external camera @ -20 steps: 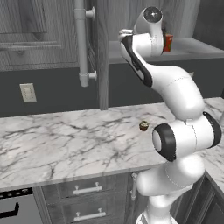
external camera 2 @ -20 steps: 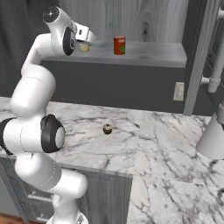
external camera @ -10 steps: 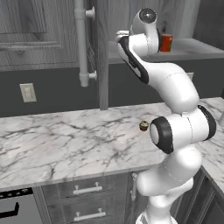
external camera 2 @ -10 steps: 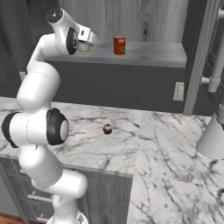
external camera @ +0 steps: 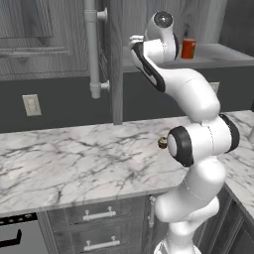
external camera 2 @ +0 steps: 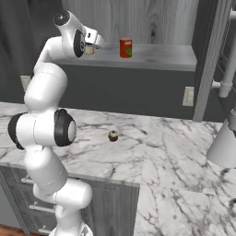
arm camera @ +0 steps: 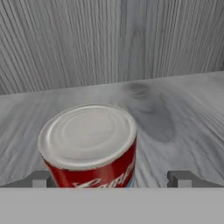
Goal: Restock the canned food cabinet by taking the new fresh canned food from the counter and placing it in the cabinet. Then, take the old canned food from the cabinet and place it on the counter.
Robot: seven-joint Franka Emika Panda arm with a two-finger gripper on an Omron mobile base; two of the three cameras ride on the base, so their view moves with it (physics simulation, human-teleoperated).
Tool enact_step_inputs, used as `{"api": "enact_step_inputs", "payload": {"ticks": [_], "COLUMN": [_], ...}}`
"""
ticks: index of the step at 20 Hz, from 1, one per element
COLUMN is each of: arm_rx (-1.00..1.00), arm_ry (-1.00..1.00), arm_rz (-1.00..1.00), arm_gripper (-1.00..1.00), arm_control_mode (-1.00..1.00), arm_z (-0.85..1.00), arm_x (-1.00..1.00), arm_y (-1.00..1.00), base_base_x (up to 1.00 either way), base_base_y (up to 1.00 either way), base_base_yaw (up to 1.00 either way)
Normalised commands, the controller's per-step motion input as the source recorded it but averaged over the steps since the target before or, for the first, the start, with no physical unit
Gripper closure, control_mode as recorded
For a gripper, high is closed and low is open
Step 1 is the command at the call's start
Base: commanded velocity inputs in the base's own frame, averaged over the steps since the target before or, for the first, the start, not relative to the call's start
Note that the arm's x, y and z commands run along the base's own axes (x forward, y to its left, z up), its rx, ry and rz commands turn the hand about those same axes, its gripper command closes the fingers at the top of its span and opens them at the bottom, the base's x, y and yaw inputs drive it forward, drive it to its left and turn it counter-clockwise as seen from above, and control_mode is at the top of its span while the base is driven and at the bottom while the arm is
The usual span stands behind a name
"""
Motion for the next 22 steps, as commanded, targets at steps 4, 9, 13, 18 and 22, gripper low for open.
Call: {"api": "enact_step_inputs", "payload": {"ticks": [4,9,13,18,22], "arm_rx": [0.0,0.0,0.0,0.0,0.0], "arm_ry": [0.0,0.0,0.0,-0.13,-0.41], "arm_rz": [0.0,0.0,0.0,0.04,0.11], "arm_gripper": [-1.0,1.0,1.0,1.0,1.0], "arm_control_mode": [-1.0,-1.0,-1.0,-1.0,-1.0], "arm_z": [-0.04,-0.01,0.0,0.04,0.43], "arm_x": [0.09,0.04,-0.05,-0.89,-1.0], "arm_y": [0.0,0.0,0.0,0.0,0.0], "base_base_x": [0.0,0.0,0.0,0.0,0.0], "base_base_y": [0.0,0.0,0.0,0.0,0.0], "base_base_yaw": [0.0,0.0,0.0,0.0,0.0]}}
